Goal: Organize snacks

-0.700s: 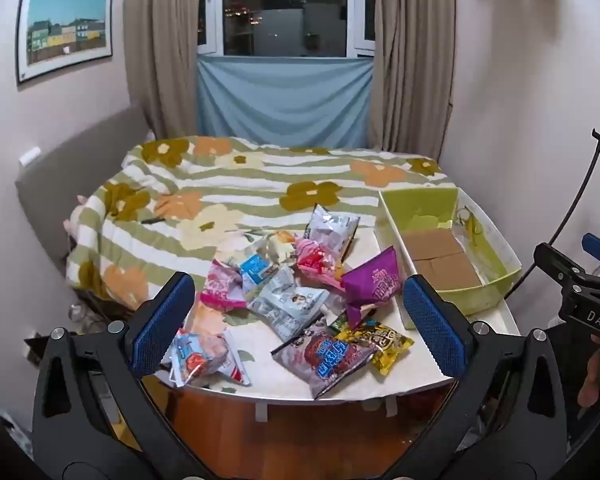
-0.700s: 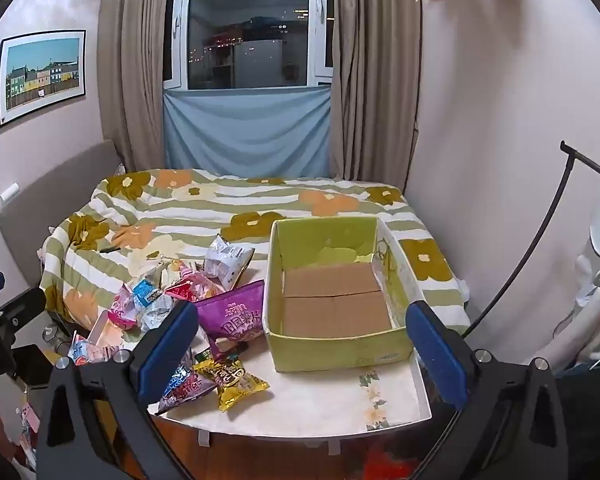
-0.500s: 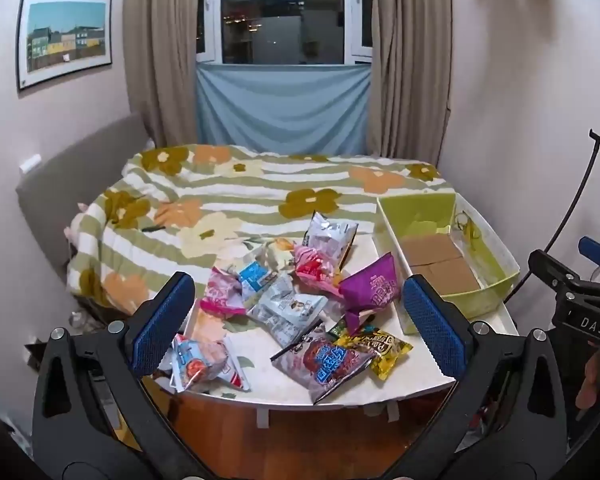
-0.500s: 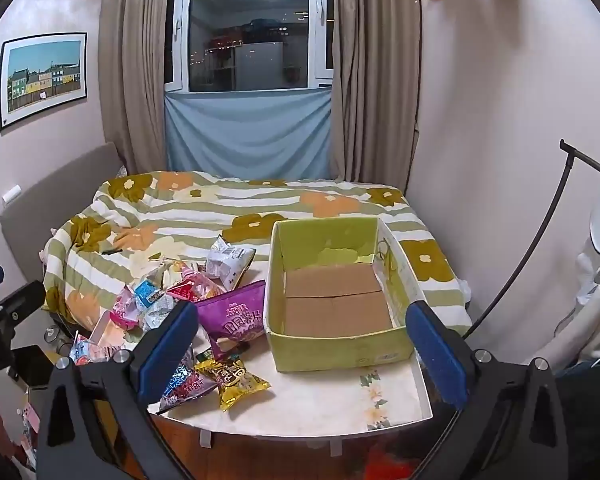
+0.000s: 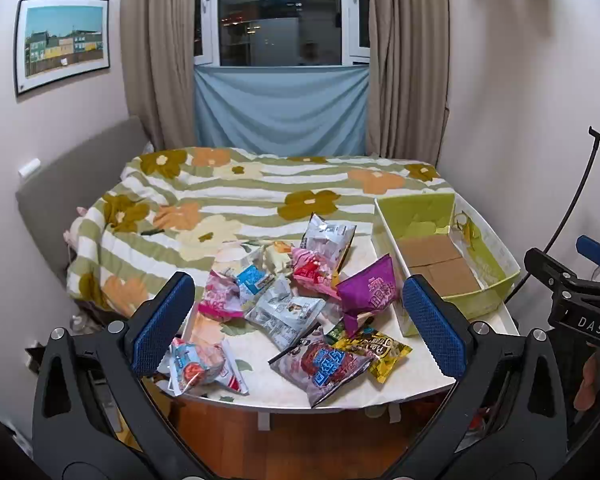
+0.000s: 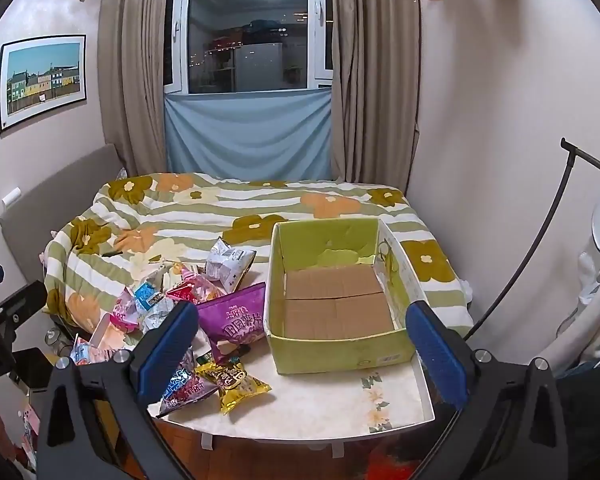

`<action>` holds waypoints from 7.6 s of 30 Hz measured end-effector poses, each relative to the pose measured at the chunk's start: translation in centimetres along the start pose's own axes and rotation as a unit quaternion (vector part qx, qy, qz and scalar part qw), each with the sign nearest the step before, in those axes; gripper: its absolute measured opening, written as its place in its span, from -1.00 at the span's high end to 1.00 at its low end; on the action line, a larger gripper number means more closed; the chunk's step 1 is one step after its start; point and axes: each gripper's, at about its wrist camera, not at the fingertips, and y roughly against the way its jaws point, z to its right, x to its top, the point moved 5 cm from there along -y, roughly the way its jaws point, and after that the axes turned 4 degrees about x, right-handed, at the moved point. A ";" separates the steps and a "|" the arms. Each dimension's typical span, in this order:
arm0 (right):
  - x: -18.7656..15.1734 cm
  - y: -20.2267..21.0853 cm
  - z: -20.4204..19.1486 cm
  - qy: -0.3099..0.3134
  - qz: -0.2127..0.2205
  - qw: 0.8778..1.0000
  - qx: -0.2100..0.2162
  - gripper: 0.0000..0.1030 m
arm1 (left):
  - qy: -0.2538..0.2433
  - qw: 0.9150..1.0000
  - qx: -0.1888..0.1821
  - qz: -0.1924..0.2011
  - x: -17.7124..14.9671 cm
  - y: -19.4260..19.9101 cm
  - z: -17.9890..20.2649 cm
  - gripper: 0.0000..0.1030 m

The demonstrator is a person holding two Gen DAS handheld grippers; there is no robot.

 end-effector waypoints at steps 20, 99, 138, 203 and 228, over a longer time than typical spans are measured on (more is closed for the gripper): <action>-0.8 -1.2 -0.4 -0.004 -0.017 1.000 0.002 -0.99 | -0.004 1.000 0.001 -0.012 -0.3 -1.6 1.0 -0.99; -7.6 -12.0 -1.4 0.049 -0.149 0.983 0.097 -0.99 | 0.092 0.968 0.031 -0.230 -10.3 -15.8 0.6 -0.99; -15.7 -22.6 -7.4 0.137 -0.245 0.946 0.161 -0.92 | 0.131 0.909 -0.060 -0.391 -20.0 -28.6 0.8 -0.49; -2.4 -15.4 -4.3 0.038 -0.174 0.975 0.132 0.09 | 0.056 0.953 -0.211 -0.212 0.7 -22.6 3.6 -0.09; 5.6 -31.8 15.2 0.016 -0.202 0.973 0.111 0.09 | -0.001 0.946 -0.149 -0.289 2.9 -41.2 27.1 -0.45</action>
